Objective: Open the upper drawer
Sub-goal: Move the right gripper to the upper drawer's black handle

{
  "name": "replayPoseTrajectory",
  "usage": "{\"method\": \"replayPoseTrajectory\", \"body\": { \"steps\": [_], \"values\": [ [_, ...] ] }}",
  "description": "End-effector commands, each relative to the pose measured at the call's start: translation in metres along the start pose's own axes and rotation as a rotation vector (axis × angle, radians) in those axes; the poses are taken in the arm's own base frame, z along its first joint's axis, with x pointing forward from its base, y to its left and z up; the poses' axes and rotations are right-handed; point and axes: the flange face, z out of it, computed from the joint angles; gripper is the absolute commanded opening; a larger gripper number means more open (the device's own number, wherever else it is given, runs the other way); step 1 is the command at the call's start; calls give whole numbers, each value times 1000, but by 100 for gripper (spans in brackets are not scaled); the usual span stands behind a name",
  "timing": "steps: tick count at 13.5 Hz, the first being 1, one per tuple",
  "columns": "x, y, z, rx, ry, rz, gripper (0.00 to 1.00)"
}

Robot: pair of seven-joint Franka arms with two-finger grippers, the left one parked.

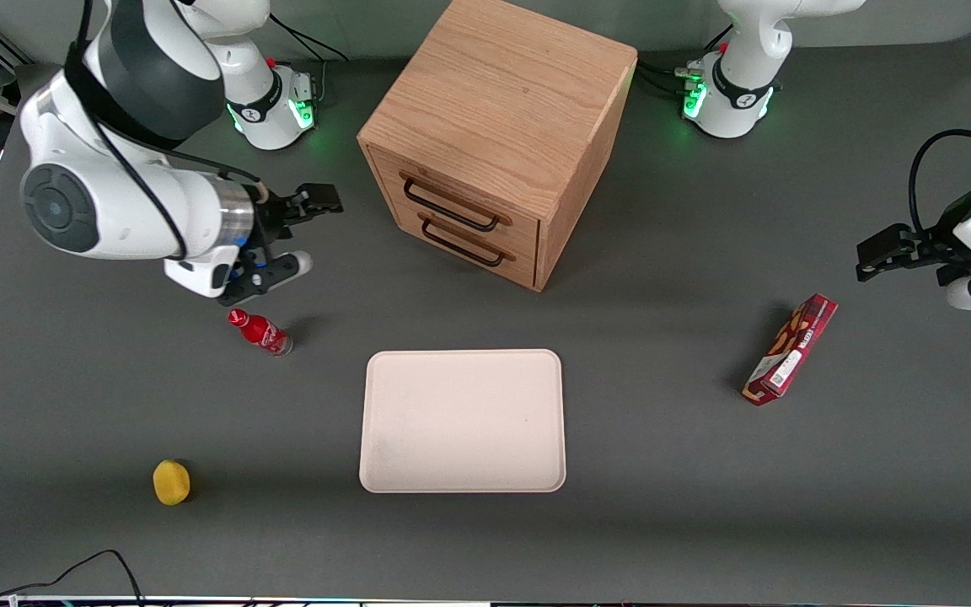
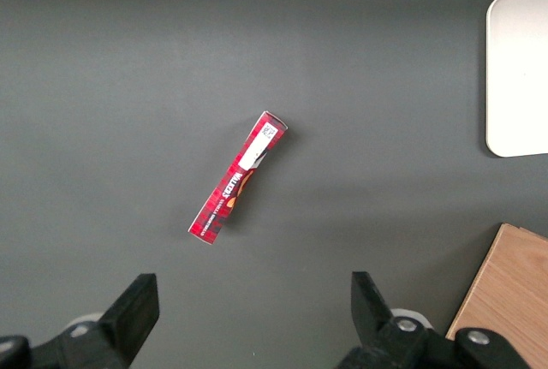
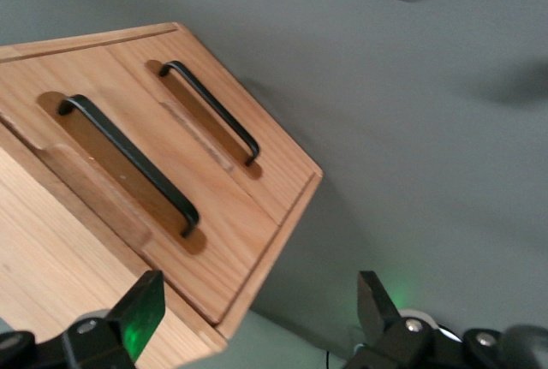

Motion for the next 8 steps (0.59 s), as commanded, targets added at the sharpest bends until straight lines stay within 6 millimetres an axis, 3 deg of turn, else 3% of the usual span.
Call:
{"method": "replayPoseTrajectory", "body": {
  "steps": [1,6,8],
  "values": [
    [40,-18,19,44,-44,-48,100],
    [43,-82,49,-60,-30,-257,100],
    [49,-79,40,-27,-11,-359,100]
  ]
}}
